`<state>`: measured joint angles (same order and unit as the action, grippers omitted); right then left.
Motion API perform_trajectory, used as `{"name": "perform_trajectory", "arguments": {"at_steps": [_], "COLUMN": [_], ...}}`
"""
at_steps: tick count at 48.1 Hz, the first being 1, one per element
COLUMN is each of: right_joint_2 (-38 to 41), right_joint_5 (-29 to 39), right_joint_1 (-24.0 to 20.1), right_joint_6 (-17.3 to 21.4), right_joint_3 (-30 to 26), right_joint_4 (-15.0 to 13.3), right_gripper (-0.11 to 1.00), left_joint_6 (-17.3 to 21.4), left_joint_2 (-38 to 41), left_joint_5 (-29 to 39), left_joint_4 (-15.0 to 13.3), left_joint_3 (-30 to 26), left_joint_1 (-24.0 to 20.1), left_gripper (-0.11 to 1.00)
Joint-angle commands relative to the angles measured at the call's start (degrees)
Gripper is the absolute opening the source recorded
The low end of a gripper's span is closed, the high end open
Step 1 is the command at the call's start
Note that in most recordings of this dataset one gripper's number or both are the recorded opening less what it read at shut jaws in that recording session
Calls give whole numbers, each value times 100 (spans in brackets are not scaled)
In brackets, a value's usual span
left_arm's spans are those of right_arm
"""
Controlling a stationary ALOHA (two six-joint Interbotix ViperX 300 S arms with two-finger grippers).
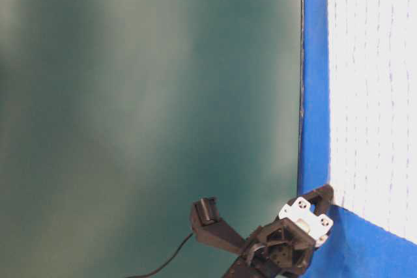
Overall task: Fold the blue towel.
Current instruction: 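Grasp the top corners and fold them down toward the bottom edge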
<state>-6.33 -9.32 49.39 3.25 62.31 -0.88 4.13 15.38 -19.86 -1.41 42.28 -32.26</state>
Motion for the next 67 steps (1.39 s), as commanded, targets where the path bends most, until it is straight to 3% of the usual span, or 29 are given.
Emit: {"name": "perform_trajectory", "arguments": {"at_steps": [1,12,28,41,54,67], "right_joint_2": [-422,-1187,-1433,-2224,-3234,-3691], "right_joint_5": [62,475,642,1143,1916,2452], "right_joint_1": [-9,-97,-396,-1345,-2584,-3665], "right_joint_6": [18,26,132,729,1424,1670], "right_joint_3": [-18,9,167,580,879,914], "right_joint_4": [35,79,149,158,158,158], "right_gripper": [5,5,5,5,5,5], "left_joint_6": [9,9,-9,-44,-141,-413], "left_joint_2": [-413,-993,-1090,-1635,-2065,-2232], "left_joint_5": [62,299,483,1037,1107,1187], "left_joint_4": [9,18,9,9,-9,-9], "left_joint_3": [-70,-62,-35,369,809,976], "left_joint_1": [9,9,299,1046,1934,2610], "left_gripper": [5,5,5,5,5,5]}}
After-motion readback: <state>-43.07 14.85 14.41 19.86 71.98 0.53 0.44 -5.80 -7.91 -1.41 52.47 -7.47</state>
